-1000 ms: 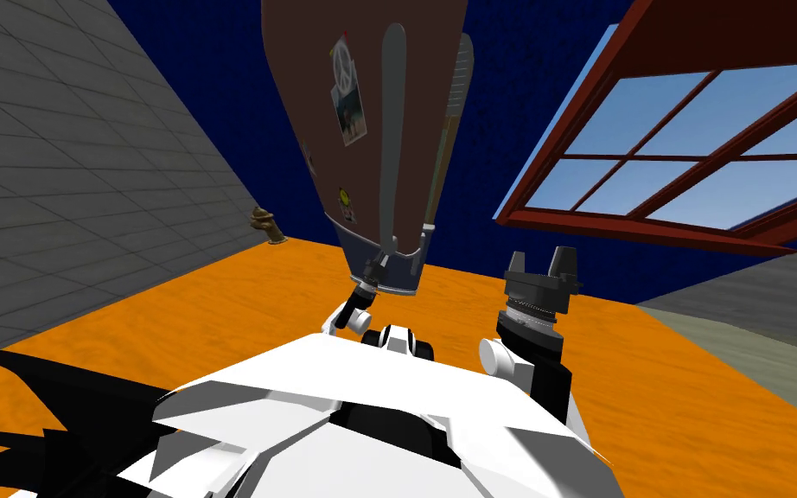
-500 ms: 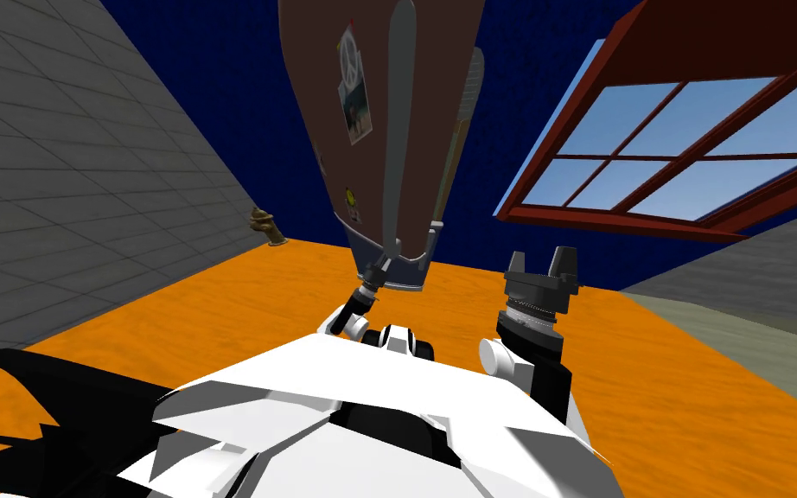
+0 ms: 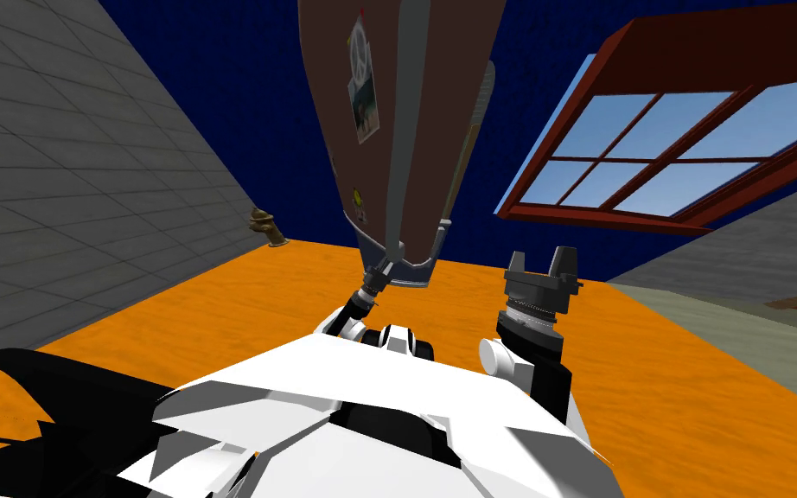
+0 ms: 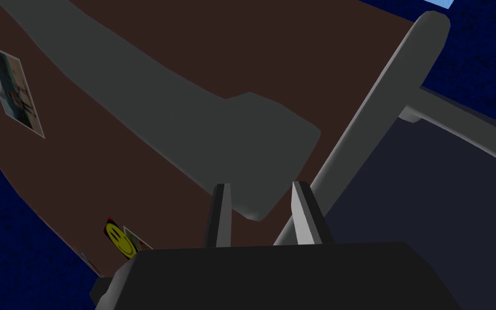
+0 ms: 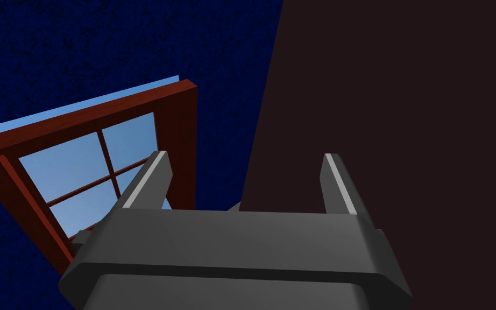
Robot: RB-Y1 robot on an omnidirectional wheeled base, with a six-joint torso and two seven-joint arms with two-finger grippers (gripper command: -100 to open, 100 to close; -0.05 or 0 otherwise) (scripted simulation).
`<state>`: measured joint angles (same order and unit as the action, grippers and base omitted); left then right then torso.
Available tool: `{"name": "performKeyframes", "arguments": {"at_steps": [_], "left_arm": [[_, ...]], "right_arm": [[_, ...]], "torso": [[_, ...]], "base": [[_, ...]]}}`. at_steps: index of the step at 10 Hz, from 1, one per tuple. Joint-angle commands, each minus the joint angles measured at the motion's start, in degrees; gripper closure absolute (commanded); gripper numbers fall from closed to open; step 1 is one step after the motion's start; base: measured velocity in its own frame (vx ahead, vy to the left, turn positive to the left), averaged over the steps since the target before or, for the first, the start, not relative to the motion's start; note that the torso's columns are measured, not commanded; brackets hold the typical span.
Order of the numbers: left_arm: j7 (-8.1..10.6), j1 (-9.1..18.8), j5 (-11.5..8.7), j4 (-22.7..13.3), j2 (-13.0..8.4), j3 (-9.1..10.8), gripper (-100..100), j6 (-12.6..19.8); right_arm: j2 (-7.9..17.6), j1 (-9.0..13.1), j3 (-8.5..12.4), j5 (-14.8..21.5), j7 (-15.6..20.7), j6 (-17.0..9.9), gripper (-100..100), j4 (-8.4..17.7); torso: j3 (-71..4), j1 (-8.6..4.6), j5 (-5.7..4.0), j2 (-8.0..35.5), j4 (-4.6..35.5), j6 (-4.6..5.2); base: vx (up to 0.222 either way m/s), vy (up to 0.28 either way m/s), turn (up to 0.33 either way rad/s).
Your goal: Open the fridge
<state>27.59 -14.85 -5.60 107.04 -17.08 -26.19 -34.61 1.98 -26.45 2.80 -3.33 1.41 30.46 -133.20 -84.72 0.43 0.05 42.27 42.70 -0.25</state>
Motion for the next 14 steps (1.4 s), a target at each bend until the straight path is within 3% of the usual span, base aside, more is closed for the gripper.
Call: {"name": "performKeyframes", "arguments": {"at_steps": [1,2,3,6,7,8,10,11,14], "left_arm": [[1.53,0.0,-0.2,2.3,-1.7,-0.56,100,-0.9],[1.37,-0.4,-0.1,1.4,-1.8,-0.88,100,0.1],[2.26,-1.0,0.1,2.0,-3.3,-1.78,100,-0.6],[3.83,-1.6,0.5,3.5,-5.8,-3.29,100,-2.2],[4.62,-1.9,0.7,4.2,-7.1,-4.05,100,-3.0],[4.62,-1.9,0.7,4.2,-7.1,-4.05,100,-3.0],[6.19,-2.6,1.1,5.7,-9.7,-5.56,100,-4.6],[6.19,-2.6,1.1,5.7,-9.7,-5.56,100,-4.6],[7.77,-3.2,1.5,7.3,-12.3,-7.07,100,-6.2]], "right_arm": [[0.0,0.0,0.0,0.0,0.0,0.0,0,0.0],[0.0,0.0,0.0,0.0,0.0,0.0,0,0.0],[0.0,0.0,0.0,0.0,0.0,0.0,0,0.0],[0.0,0.0,0.0,0.0,0.0,0.0,0,0.0],[0.0,0.0,0.0,0.0,0.0,0.0,0,0.0],[0.0,0.0,0.0,0.0,0.0,0.0,0,0.0],[0.0,0.0,0.0,0.0,0.0,0.0,0,0.0],[0.0,0.0,0.0,0.0,0.0,0.0,0,0.0],[0.0,0.0,0.0,0.0,0.0,0.0,0,0.0]], "torso": [[0.1,-0.02,-0.01,0.2,0.1,0.09],[0.1,-0.26,-0.06,0.2,0.1,0.08],[0.0,-0.74,-0.18,-0.1,-0.1,0.17],[0.1,-0.03,0.05,0.1,-0.2,0.13],[0.0,-0.12,0.02,0.0,-0.2,0.15],[0.0,-0.2,-0.01,-0.1,-0.2,0.19],[-0.2,0.0,0.01,-0.2,-0.1,0.1],[-0.2,0.01,0.0,-0.2,0.0,0.11],[-0.3,-0.17,-0.01,-0.4,-0.1,0.1]], "base": [[-0.132,0.22,-0.044],[-0.06,0.082,-0.007],[-0.009,0.153,-0.075],[-0.067,0.245,-0.08],[-0.045,0.242,-0.098],[-0.048,0.258,-0.048],[-0.054,0.273,-0.077],[-0.063,0.212,-0.049],[-0.042,0.238,-0.055]]}}
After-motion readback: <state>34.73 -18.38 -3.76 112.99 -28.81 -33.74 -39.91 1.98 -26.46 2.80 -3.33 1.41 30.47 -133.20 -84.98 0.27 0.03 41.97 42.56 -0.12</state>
